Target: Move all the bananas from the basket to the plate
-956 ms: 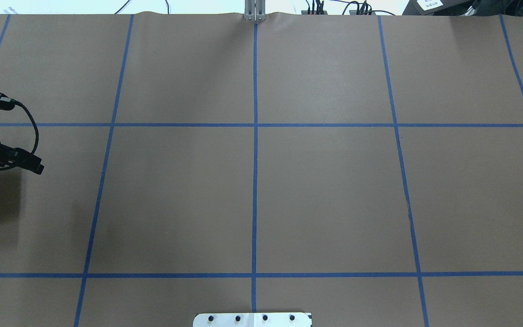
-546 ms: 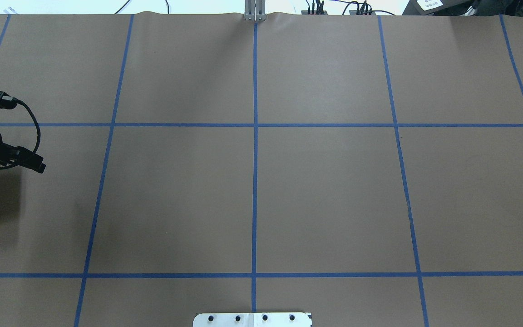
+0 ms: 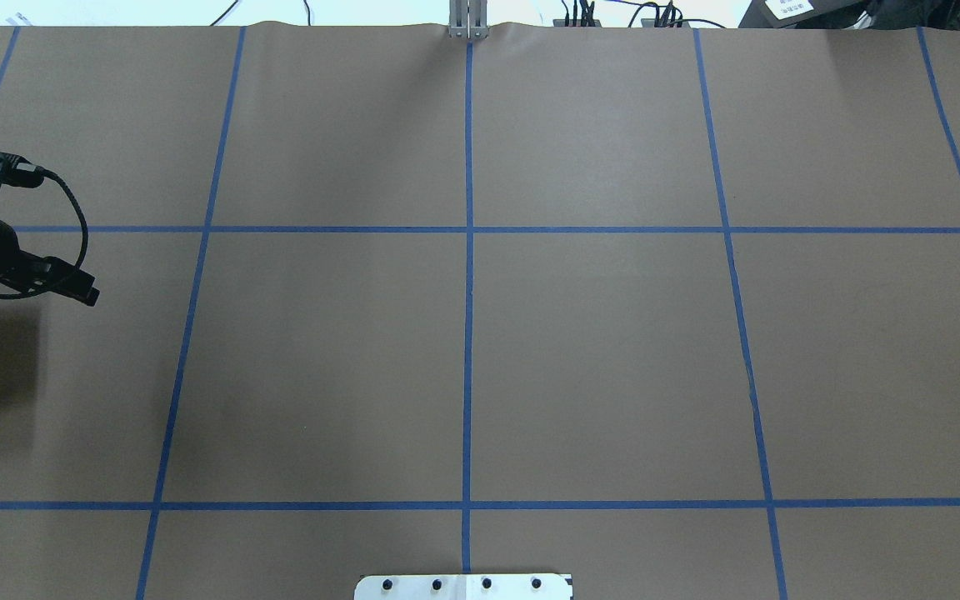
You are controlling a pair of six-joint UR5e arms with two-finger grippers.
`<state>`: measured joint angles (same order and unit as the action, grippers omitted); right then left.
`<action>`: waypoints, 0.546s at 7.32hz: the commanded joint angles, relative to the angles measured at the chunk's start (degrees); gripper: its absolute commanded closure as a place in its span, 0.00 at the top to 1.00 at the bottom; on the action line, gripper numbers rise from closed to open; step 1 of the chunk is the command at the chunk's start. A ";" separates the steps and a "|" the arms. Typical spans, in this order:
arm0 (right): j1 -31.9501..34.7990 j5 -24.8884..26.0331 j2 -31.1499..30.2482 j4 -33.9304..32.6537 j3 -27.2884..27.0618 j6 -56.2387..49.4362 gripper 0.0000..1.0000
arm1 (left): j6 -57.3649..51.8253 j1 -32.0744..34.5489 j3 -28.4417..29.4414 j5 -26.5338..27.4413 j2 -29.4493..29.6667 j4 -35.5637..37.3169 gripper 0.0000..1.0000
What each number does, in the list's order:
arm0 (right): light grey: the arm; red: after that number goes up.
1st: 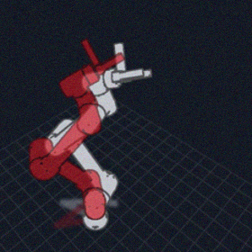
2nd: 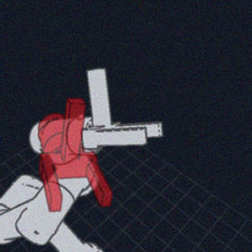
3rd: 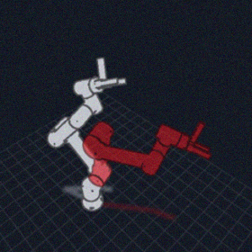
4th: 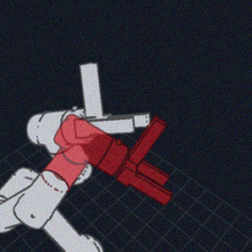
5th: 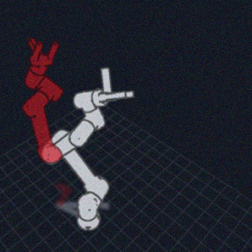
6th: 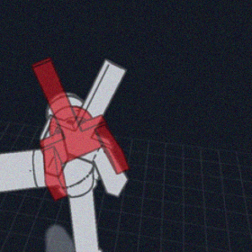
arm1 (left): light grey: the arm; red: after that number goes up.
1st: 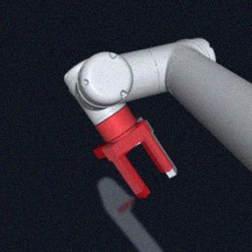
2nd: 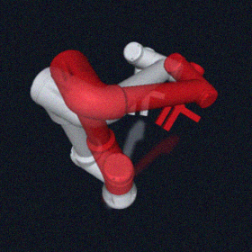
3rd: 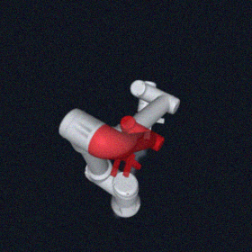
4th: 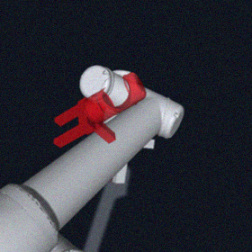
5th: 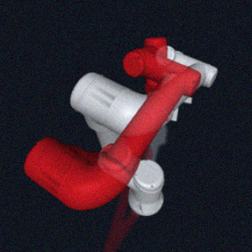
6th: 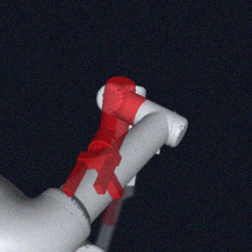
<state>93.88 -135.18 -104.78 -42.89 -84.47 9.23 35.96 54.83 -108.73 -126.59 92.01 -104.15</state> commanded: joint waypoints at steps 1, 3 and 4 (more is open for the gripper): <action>-3.50 -4.71 6.57 0.00 -0.09 13.82 0.00 | 1.31 -0.07 1.06 -0.32 5.00 -0.09 0.99; -11.12 -9.13 13.95 0.87 -0.43 24.89 0.00 | 9.86 -0.25 2.37 -0.41 11.83 -0.35 0.99; -17.00 -8.44 19.64 1.23 -0.79 30.35 0.00 | 15.92 -0.51 3.95 -0.84 16.66 -0.35 0.99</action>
<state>83.44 -143.23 -91.39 -42.24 -84.89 32.28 45.07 54.55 -106.36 -127.07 103.13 -104.46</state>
